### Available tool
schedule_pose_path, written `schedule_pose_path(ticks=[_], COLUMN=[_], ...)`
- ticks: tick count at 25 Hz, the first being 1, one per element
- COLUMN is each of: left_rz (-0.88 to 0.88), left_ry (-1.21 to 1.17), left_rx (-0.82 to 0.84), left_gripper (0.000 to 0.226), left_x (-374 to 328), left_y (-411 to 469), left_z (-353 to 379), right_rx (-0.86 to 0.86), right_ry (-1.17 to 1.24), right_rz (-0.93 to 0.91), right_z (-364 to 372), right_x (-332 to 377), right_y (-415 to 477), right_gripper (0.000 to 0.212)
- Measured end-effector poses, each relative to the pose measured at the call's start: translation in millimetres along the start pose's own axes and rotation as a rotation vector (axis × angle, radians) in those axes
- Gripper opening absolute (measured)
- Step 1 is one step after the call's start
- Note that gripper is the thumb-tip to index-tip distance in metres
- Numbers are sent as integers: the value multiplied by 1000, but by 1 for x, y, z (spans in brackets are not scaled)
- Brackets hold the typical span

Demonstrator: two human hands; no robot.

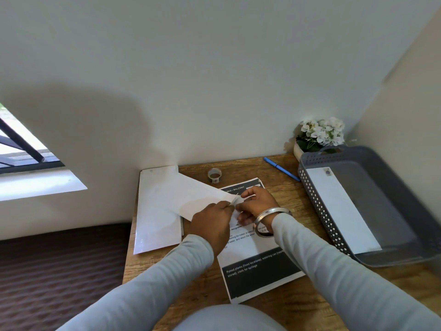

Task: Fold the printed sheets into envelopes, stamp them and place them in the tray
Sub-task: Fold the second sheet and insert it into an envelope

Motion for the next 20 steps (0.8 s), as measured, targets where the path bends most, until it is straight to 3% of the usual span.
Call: schedule_pose_path(ticks=[20], left_rz=[5], left_ry=[-99], left_rx=[-121], left_gripper=[46], left_x=[1], left_y=[-1], left_z=[-5], right_rx=[48], right_ry=[97], right_rz=[62], right_z=[10], right_x=[-6], right_y=[-9], right_gripper=[30])
Point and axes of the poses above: each hand's wrist, its own y-axis towards the middle knuckle, its own z-axis out of the palm, x = y × z, the point moved 6 cm from there along y, towards the middle knuckle, and after that the axes turned 3 degrees about -z, right-handed, at the moved point
